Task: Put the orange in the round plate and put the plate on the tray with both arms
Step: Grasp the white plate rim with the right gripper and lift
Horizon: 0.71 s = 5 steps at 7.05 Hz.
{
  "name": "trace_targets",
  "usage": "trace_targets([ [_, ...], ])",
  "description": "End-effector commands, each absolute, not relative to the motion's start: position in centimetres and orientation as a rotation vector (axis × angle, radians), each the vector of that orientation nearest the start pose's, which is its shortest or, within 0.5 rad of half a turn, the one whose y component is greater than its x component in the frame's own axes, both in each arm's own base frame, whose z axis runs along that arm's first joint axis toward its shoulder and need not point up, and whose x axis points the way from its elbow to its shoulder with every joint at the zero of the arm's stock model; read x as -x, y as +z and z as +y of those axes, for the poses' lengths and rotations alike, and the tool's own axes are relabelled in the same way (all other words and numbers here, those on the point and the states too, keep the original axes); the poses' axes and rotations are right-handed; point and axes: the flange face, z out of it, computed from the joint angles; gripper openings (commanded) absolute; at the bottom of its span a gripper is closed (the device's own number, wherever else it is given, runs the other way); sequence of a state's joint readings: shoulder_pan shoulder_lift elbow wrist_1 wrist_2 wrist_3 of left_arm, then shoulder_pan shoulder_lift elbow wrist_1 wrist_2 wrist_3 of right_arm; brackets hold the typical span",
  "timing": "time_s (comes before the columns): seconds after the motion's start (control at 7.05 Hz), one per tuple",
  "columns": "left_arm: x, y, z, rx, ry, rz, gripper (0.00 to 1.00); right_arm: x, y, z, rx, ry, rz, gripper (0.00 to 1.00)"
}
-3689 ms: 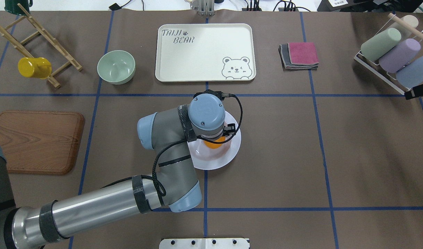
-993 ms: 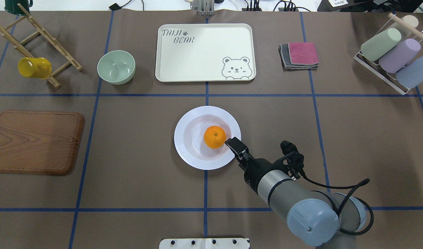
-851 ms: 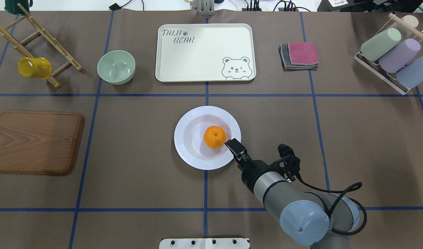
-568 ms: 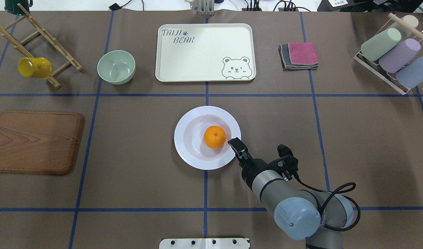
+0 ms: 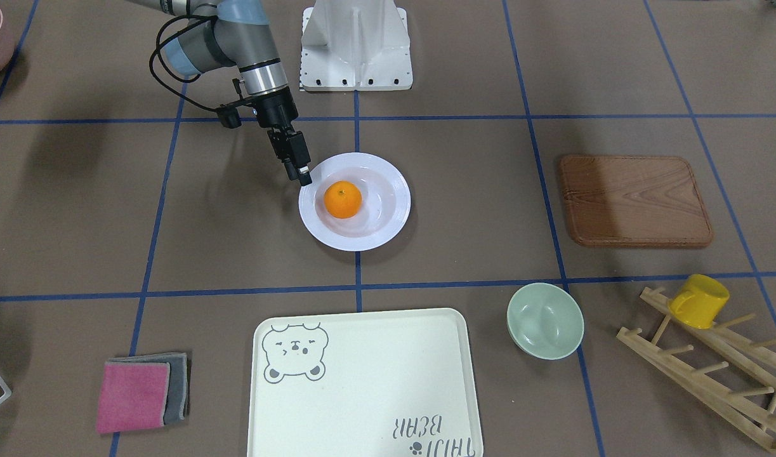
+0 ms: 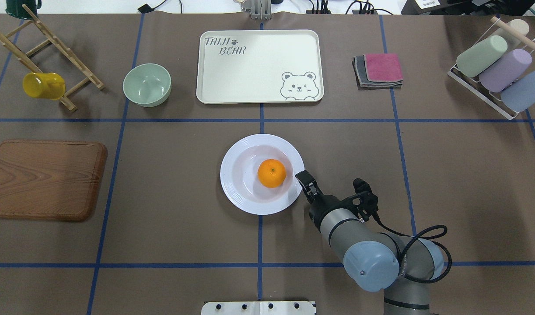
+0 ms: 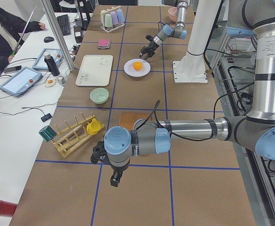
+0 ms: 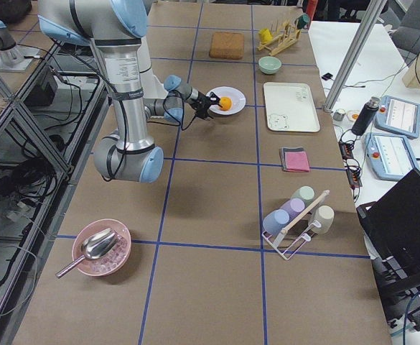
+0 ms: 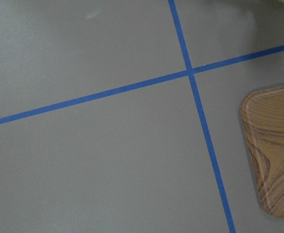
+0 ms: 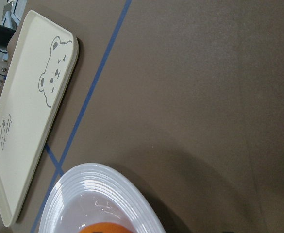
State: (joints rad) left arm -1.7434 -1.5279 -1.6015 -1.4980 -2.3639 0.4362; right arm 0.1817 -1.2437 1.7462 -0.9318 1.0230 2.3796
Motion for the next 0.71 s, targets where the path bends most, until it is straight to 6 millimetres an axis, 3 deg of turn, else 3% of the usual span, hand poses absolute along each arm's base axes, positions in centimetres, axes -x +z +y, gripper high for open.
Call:
trace_targets([
  [0.0, 14.13, 66.92, -45.0, -0.163, 0.217, 0.781, 0.99, 57.96, 30.9, -30.21, -0.13, 1.185, -1.292, 0.71],
  [0.43, 14.08, 66.85, -45.09, -0.163, 0.219, 0.781, 0.99, 58.21, 31.2, -30.26, -0.129, 1.19, -1.287, 0.66],
  [0.57, 14.08, 66.78, -45.11, -0.165, 0.22, 0.781, 0.99, 58.16, 30.97, -30.25, -0.116, 1.205, -1.295, 0.5],
])
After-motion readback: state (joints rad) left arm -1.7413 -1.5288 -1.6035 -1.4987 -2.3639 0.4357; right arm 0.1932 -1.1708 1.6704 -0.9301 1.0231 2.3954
